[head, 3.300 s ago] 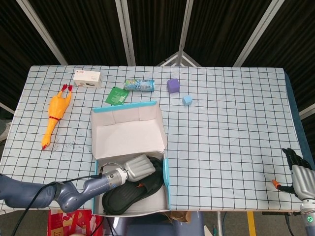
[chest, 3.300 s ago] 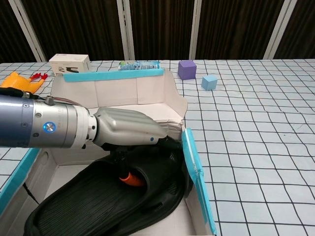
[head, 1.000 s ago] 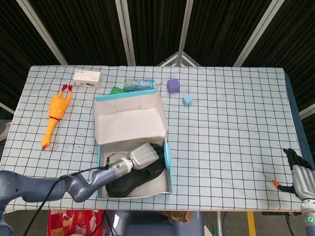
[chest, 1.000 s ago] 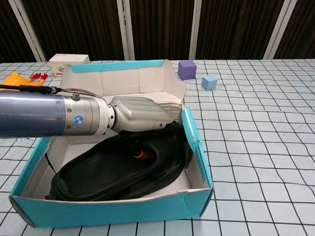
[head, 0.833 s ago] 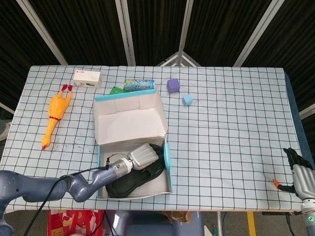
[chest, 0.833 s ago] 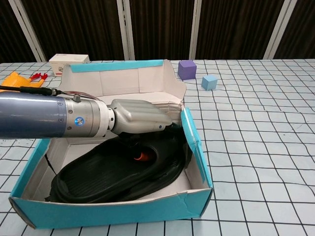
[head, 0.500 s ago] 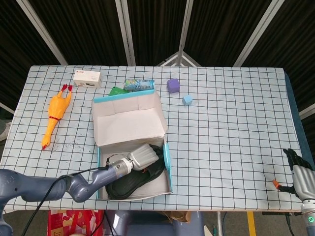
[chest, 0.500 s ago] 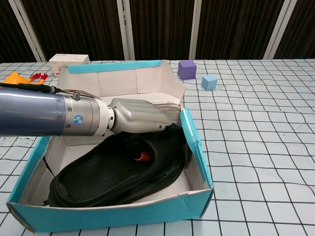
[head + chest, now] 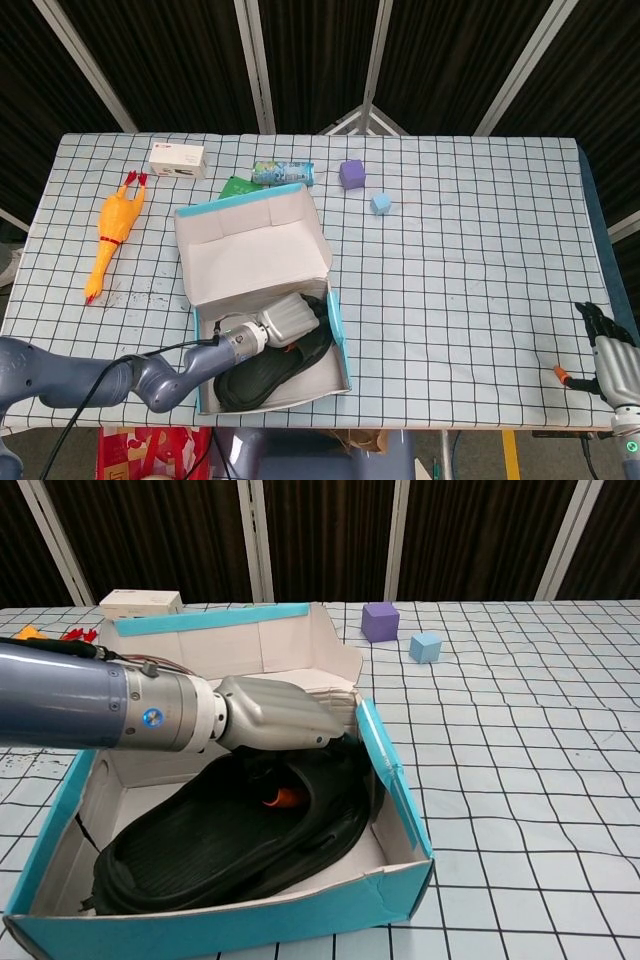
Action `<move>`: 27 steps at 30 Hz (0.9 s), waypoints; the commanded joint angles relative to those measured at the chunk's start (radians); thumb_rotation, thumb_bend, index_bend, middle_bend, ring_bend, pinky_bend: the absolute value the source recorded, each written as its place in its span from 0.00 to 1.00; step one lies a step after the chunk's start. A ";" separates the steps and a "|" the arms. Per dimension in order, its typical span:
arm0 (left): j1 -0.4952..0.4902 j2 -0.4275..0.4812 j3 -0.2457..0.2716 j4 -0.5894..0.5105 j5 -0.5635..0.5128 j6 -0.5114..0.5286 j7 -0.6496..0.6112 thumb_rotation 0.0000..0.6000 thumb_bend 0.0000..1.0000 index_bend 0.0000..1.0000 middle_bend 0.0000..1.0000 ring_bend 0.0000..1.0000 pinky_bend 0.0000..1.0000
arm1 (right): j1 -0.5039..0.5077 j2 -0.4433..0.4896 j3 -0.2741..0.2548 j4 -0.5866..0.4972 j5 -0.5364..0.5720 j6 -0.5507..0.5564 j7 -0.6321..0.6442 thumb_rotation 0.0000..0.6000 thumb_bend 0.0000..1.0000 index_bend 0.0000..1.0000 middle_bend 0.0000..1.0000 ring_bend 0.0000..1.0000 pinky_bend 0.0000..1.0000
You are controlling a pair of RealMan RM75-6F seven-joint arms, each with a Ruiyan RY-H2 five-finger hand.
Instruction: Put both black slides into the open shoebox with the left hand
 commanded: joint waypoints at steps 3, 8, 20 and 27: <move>-0.020 0.011 0.014 -0.022 -0.043 0.016 0.036 1.00 0.15 0.04 0.12 0.06 0.37 | 0.002 0.002 0.002 -0.001 0.002 -0.002 0.000 1.00 0.24 0.00 0.02 0.10 0.13; -0.037 0.024 0.023 -0.042 -0.076 0.035 0.066 1.00 0.12 0.03 0.11 0.03 0.33 | 0.003 0.001 0.001 -0.002 0.003 -0.004 -0.002 1.00 0.25 0.00 0.02 0.10 0.13; -0.066 0.052 0.045 -0.075 -0.142 0.065 0.108 1.00 0.09 0.03 0.08 0.00 0.28 | 0.000 -0.006 -0.001 -0.003 0.003 0.003 -0.013 1.00 0.25 0.00 0.02 0.10 0.13; -0.094 0.074 0.050 -0.101 -0.213 0.069 0.123 1.00 0.09 0.03 0.07 0.00 0.18 | 0.007 -0.003 0.003 -0.005 0.012 -0.006 -0.016 1.00 0.25 0.00 0.02 0.10 0.13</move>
